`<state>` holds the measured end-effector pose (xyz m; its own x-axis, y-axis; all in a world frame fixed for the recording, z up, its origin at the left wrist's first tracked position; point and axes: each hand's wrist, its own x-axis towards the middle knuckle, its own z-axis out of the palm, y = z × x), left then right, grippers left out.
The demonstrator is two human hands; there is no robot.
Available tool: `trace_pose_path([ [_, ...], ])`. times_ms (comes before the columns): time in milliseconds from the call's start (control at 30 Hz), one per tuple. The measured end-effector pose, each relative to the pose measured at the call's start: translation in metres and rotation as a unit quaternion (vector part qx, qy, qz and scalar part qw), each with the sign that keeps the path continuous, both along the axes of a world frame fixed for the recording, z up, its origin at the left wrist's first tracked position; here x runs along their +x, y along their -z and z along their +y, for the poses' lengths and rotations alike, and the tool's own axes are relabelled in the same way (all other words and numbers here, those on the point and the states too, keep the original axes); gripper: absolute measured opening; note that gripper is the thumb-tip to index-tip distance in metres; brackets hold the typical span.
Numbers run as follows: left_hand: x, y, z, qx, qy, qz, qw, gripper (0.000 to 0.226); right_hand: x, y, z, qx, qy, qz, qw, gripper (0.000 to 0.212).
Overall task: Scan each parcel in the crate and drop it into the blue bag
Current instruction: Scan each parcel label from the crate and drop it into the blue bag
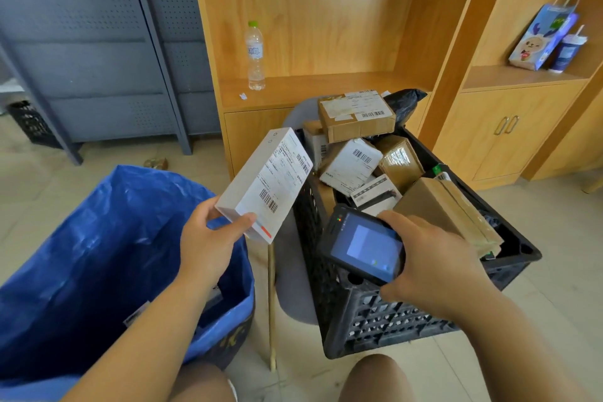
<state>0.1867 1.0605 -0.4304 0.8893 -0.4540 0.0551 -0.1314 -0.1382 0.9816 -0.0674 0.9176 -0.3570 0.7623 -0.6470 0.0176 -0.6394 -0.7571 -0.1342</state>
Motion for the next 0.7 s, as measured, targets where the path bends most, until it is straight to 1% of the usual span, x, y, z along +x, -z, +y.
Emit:
trace_pose_path([
  [100,0.001,0.002,0.003,-0.013,0.001,0.006,1.000,0.043,0.002,-0.001,0.002,-0.010,0.004,0.013,1.000,0.095],
  [200,0.002,0.004,0.006,-0.033,0.005,0.028,0.999,0.039,0.005,-0.002,0.004,-0.015,0.013,0.001,1.000,0.091],
  [333,0.007,0.009,0.018,-0.075,-0.003,0.129,0.989,0.030,0.017,-0.001,0.009,-0.008,0.006,-0.011,1.000,0.090],
  [400,0.011,0.016,0.030,-0.077,-0.019,0.184,0.980,0.025,0.027,0.001,0.013,0.001,-0.004,-0.013,1.000,0.093],
  [467,0.014,0.027,0.047,-0.059,-0.036,0.230,0.971,0.023,0.039,0.005,0.019,0.013,-0.016,-0.014,1.000,0.096],
  [533,0.019,0.041,0.065,-0.030,-0.060,0.256,0.964,0.023,0.051,0.009,0.025,0.022,-0.030,-0.014,0.999,0.097],
  [600,0.027,0.055,0.084,-0.007,-0.081,0.269,0.960,0.022,0.063,0.014,0.031,0.028,-0.041,-0.007,0.999,0.096],
  [700,0.045,0.072,0.111,0.030,-0.094,0.262,0.960,0.018,0.078,0.020,0.038,0.035,-0.053,-0.001,0.998,0.097],
])
